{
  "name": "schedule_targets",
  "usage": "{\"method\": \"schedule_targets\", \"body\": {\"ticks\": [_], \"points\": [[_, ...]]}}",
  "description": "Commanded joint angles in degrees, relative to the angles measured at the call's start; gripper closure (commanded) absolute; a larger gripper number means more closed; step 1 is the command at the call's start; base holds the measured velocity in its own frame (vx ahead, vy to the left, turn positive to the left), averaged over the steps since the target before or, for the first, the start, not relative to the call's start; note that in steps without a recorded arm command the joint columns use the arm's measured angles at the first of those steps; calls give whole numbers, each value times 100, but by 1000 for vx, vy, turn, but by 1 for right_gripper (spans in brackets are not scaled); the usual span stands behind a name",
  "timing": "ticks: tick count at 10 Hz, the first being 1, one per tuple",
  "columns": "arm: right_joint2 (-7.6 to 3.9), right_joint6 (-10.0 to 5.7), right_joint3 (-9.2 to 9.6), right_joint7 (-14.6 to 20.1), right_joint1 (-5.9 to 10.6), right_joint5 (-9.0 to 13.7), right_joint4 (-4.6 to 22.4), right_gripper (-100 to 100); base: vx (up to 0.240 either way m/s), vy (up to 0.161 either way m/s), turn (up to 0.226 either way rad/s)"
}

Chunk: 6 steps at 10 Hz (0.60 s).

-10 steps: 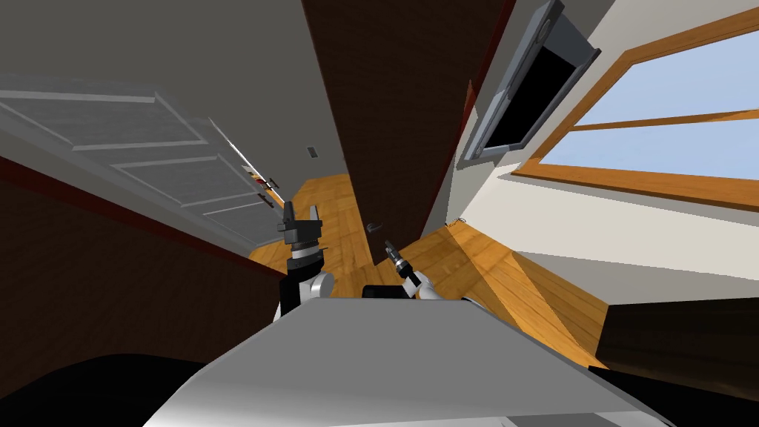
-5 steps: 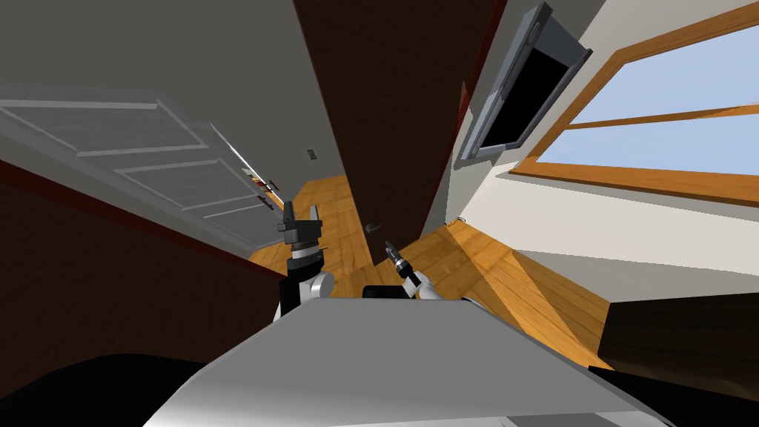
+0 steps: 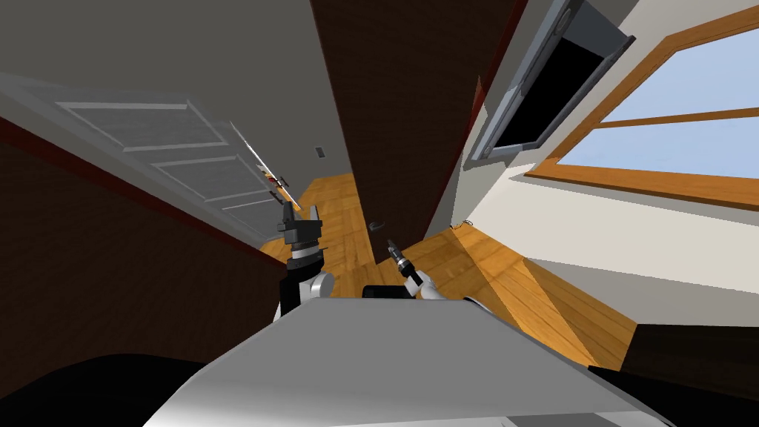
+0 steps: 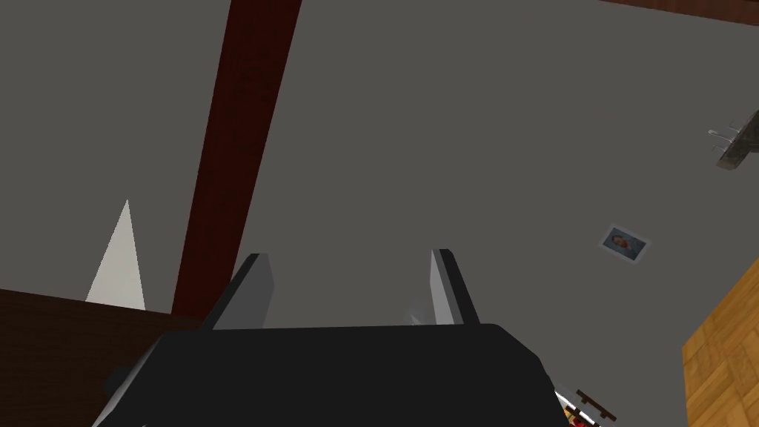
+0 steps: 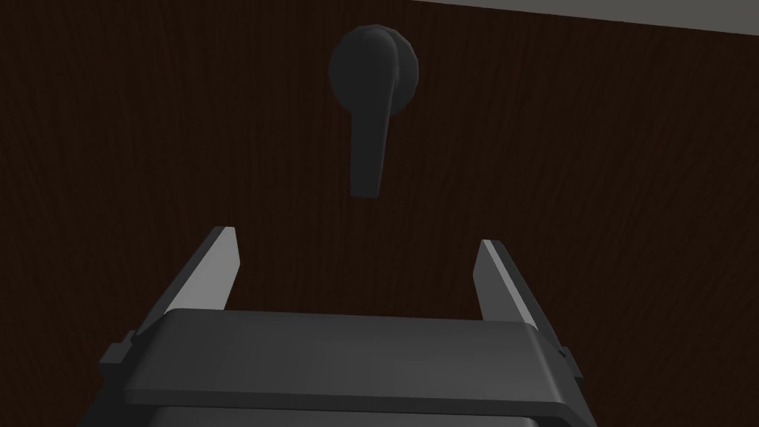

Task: Pull the door open

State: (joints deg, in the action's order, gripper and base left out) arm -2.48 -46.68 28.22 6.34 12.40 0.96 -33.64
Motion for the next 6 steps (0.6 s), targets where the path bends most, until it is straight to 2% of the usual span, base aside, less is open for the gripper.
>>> {"method": "schedule_targets", "body": {"ticks": [1, 6], "points": [[-60, 15, -176, -12, -35, -72, -11, -100, -50, -71, 155], [-129, 19, -929, -27, -19, -367, 84, -100, -47, -47, 187]]}}
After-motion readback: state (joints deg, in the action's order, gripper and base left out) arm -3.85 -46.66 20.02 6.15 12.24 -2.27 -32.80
